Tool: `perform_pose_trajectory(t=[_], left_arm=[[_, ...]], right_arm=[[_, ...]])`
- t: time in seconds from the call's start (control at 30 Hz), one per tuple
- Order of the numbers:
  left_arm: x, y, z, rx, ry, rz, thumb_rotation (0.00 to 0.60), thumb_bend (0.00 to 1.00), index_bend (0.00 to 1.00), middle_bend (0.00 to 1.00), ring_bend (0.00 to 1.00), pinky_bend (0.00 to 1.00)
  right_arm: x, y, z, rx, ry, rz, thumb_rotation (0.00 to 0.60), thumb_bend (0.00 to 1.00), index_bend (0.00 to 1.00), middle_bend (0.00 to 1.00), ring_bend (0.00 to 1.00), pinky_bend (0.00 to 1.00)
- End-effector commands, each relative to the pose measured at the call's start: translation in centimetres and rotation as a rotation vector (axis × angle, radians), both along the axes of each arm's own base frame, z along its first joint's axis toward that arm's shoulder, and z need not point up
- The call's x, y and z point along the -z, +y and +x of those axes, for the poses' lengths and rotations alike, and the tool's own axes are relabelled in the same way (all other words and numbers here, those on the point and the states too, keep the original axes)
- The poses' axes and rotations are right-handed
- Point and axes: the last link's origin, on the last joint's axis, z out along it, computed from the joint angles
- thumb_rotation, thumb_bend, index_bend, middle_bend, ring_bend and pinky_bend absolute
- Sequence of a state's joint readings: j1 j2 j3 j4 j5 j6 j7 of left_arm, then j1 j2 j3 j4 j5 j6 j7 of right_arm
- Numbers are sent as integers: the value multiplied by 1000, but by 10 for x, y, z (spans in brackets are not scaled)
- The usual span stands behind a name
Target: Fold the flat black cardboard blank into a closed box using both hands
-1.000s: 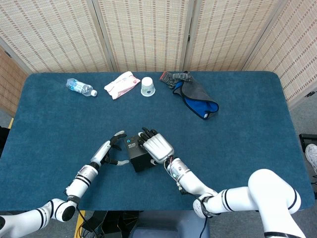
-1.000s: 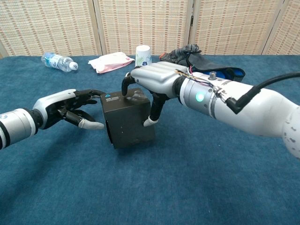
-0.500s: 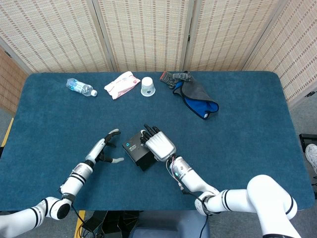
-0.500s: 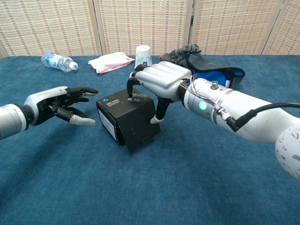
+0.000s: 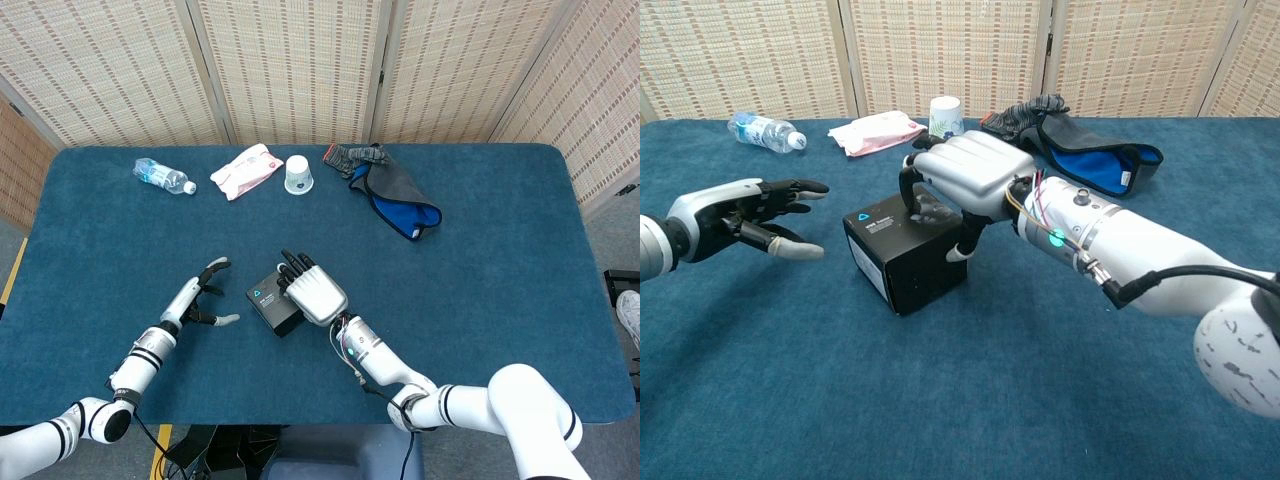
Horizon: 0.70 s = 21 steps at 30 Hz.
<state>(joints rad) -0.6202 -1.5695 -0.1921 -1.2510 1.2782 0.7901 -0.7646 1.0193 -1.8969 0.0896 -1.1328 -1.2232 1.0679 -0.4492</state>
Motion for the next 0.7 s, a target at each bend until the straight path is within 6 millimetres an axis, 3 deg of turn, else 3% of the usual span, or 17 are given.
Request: perform_pose_trajectory(t=[0.03,0.7], left_arm=[[-2,1,-1,-3,-3,3,600,147,106,0,0,274],[-11,1,-4,8,-9,18,600,147,104,0,0,274]], right_arm=[[3,1,1,-12,-2,-9,600,15,379,216,94,173],[4,-1,4,-41,-2,-46,600,73,434,251,119,193]])
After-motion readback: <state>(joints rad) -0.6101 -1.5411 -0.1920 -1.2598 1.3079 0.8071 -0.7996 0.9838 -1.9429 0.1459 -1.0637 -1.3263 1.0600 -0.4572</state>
